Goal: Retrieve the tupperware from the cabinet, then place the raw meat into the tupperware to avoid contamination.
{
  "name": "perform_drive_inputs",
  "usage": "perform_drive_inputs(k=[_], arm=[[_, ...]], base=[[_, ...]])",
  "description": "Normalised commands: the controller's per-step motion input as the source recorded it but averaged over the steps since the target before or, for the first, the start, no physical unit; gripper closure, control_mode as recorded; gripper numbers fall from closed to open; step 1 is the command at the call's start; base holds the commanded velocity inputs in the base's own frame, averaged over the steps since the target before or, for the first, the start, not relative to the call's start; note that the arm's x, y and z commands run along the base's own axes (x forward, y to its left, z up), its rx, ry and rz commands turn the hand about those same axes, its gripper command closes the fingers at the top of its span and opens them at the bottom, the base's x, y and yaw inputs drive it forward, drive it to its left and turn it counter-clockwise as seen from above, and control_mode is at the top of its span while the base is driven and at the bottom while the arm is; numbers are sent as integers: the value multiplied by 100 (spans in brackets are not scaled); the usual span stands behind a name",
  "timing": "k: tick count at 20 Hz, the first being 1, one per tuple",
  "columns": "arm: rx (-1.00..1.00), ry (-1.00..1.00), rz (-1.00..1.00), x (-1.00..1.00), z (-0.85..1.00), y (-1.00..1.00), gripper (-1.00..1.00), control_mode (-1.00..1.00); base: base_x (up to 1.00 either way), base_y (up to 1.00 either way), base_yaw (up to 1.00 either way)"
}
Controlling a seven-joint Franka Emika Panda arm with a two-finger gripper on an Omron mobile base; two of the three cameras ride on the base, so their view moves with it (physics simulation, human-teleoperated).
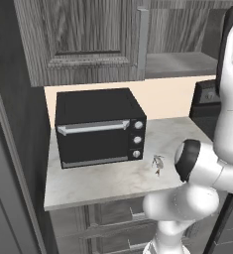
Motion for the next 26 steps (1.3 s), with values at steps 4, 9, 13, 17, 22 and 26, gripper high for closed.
perform_drive_inputs(k=[4,9,13,17,22,26], arm=[[0,-16,-18,16,-74,70,-100,-100],[-7,-9,-15,5,-33,85,-100,-100],[-6,6,-20,24,0,50,-100,-100],[-8,-18,-26,29,1,51,-100,-100],[3,-25,-32,22,15,31,-100,-100],[12,-27,-26,5,21,35,-100,-100]], base=[[0,0,0],[0,0,0],[0,0,0],[0,0,0],[0,0,0],[0,0,0]])
